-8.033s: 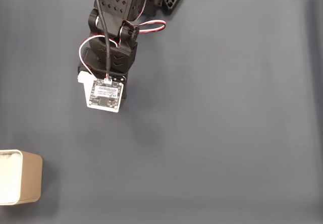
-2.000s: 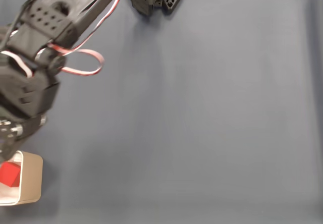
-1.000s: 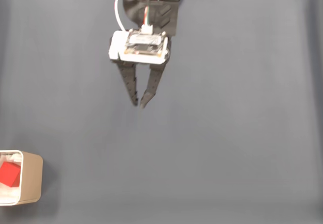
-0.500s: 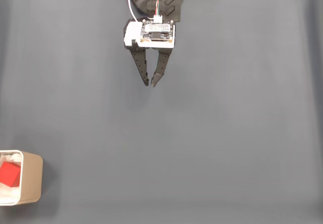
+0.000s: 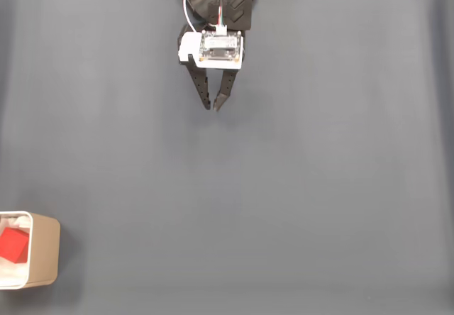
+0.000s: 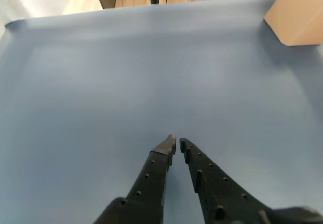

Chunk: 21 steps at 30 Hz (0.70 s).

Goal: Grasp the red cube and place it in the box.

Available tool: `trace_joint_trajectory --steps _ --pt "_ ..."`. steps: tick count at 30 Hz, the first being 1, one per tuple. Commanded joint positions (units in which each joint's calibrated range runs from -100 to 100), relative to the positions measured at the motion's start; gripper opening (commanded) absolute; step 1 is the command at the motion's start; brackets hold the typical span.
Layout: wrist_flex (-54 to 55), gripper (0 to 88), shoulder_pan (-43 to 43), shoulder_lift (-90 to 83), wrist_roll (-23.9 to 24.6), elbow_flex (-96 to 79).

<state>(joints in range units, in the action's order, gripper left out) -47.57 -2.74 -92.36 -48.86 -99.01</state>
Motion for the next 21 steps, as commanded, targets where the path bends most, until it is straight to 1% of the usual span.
trace_joint_trajectory --steps 1,11,21 --pt "-4.31 0.0 0.97 -1.92 0.20 -0.81" --pt "-20.21 0.0 1.47 -7.38 0.54 -0.81" --pt "-26.77 0.0 1.47 -7.47 0.59 -0.81"
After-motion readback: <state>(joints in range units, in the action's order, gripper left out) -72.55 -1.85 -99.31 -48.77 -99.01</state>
